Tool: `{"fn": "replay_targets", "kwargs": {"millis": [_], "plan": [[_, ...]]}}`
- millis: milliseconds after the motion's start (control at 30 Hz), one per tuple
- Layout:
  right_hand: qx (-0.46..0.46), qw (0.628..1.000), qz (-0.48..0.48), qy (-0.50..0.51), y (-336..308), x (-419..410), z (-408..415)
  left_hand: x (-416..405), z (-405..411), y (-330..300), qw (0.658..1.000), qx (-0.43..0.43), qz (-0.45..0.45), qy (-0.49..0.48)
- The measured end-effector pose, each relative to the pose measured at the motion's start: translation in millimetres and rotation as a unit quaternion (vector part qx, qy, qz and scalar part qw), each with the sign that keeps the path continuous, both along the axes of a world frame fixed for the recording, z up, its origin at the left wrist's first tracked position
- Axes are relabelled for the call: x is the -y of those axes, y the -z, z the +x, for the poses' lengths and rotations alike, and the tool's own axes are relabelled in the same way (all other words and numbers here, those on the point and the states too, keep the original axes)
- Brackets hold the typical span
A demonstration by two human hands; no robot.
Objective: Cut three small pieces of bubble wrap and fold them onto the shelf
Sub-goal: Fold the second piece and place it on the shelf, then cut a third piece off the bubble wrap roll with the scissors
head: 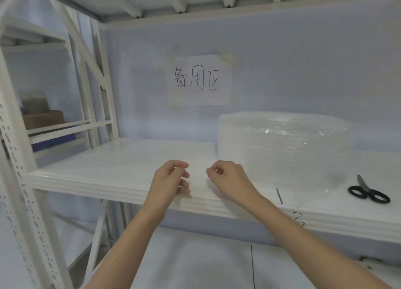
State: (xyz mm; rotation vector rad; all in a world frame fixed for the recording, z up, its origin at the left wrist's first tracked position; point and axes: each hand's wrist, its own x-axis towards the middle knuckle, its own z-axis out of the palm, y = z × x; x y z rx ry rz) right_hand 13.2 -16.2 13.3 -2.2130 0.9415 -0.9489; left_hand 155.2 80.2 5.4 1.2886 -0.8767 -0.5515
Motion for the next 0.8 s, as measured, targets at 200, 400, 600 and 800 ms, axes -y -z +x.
{"fn": "replay_targets", "kwargs": {"millis": [200,400,600,800], "plan": [[-0.039,0.997,-0.048,0.052,10.7,-34.0,-114.8,21.5,-57.2,-3.0,0.995,0.045,0.012,0.089],[-0.069,0.938,-0.196,0.278,0.3,-14.8,-218.3,47.1,-111.5,-4.8,0.978,0.129,0.01,0.166],[-0.187,0.893,-0.123,0.389,-5.7,37.9,-272.7,63.6,-152.1,-7.1,0.961,0.181,0.015,0.209],[-0.21,0.909,-0.031,0.359,-9.5,62.2,-271.2,70.6,-173.5,-5.4,0.956,0.171,0.025,0.235]]}}
